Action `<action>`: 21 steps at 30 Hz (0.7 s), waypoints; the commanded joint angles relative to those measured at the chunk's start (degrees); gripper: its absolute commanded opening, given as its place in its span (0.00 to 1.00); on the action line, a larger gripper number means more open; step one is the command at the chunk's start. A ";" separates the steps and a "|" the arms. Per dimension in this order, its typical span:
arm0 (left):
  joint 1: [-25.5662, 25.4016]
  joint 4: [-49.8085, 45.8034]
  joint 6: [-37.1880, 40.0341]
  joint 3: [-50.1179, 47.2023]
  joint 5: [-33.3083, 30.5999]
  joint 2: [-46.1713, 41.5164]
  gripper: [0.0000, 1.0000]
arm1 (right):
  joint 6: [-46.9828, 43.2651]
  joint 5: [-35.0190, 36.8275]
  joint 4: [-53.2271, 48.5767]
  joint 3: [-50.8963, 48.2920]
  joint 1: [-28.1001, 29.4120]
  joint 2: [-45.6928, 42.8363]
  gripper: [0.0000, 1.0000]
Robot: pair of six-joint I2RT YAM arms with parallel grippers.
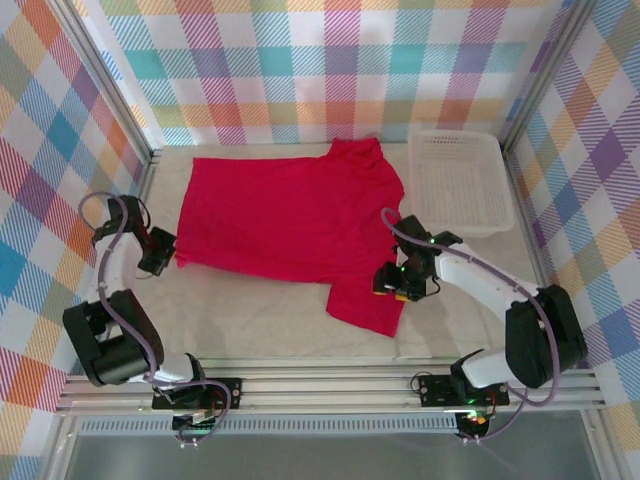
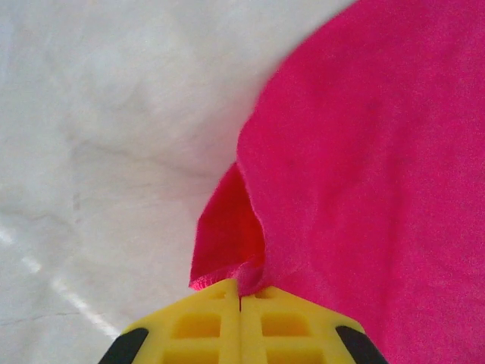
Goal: Fold the inside-out t-shirt
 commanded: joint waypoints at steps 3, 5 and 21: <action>-0.25 -1.94 0.02 -1.16 4.76 -2.13 0.00 | 6.49 1.32 -3.06 -4.88 3.54 -3.77 0.51; -0.25 0.14 -0.70 -2.85 6.43 -1.60 0.00 | 7.82 1.28 -2.55 -6.58 4.51 -4.99 0.52; -0.11 0.10 0.99 -3.21 6.90 0.79 0.00 | 14.24 -1.87 9.97 -14.48 8.43 0.85 0.38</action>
